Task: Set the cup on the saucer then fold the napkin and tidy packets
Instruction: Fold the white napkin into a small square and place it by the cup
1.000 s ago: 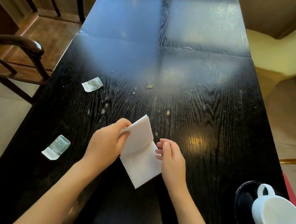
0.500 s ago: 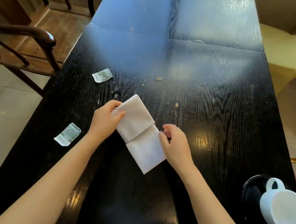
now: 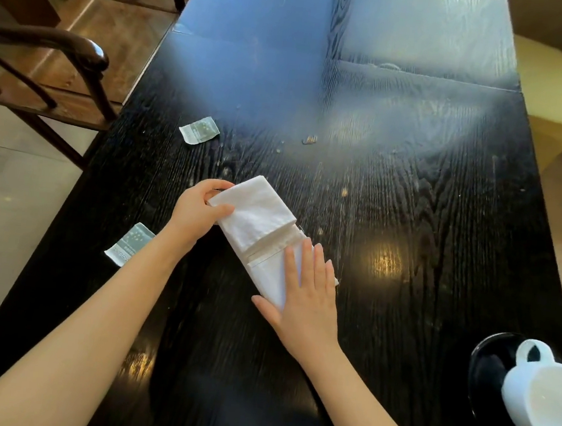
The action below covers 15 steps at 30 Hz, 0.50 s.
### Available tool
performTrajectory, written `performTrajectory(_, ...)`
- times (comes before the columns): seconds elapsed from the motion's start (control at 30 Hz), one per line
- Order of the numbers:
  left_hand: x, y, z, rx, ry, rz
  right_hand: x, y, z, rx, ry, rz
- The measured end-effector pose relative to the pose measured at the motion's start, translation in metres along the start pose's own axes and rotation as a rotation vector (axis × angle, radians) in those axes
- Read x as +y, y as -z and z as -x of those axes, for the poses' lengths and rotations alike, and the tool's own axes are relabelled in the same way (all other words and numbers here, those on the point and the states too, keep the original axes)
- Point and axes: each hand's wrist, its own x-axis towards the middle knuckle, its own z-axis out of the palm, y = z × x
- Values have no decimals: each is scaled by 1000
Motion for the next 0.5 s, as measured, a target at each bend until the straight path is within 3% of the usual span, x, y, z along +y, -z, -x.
performTrajectory(0.1, 13, 0, 11, 42, -98, -50, 0, 8, 0, -4, 34, -117)
performTrajectory(0.2, 31, -5, 39, 120, -296, -150, 6, 33, -1, -28, -30, -616)
performTrajectory(0.3, 34, -24, 81, 237, -541, -259, 15, 62, -10, 27, -400, -1180)
performTrajectory(0.37, 22, -39, 103, 273, -706, -318, 20, 73, -21, -133, -612, -1505)
performTrajectory(0.43, 4, -53, 117, 294, -834, -350, 26, 82, -30, -275, -651, -1620)
performTrajectory(0.5, -12, -70, 128, 284, -899, -366, 32, 85, -37, -334, -627, -1583)
